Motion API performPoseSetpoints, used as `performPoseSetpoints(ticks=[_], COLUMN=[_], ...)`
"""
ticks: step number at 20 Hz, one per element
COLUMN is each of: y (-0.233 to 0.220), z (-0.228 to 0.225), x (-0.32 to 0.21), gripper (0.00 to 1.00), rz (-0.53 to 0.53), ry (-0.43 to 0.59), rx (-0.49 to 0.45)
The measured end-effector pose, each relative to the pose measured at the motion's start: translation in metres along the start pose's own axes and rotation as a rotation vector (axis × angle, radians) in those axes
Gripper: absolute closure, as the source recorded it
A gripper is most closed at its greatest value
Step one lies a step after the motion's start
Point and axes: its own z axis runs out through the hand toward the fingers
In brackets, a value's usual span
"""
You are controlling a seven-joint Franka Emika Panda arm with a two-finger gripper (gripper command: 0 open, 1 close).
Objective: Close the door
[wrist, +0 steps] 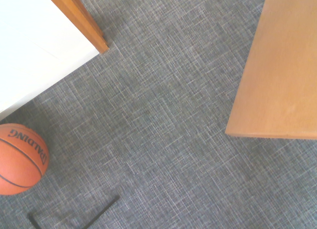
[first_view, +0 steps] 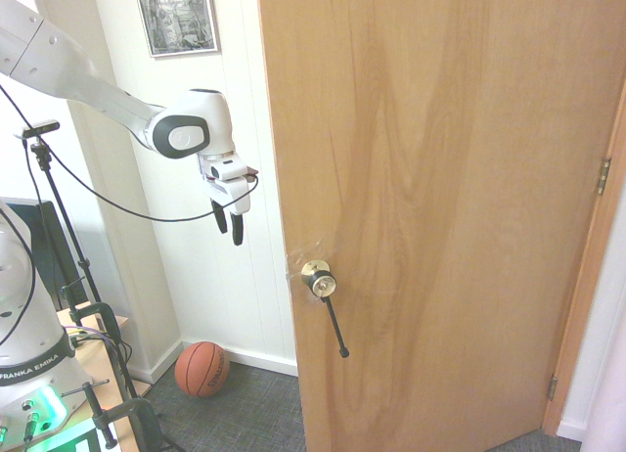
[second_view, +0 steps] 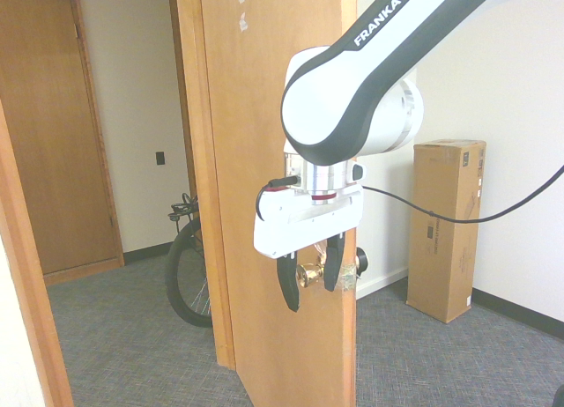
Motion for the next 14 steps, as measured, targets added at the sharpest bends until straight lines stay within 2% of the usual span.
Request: performPoseSetpoints(ticks=[7,11,14], y=[0.014,0.038,0.055], z=[-0.013,-0.035,-0.052], x=[-0.009,-0.013,-0.010], gripper=[0.00,0.00,0.00], rz=[-0.011,-0.027,0.002], ry=[0.008,0.003,0.010], rx=[0.009,0.025,0.045])
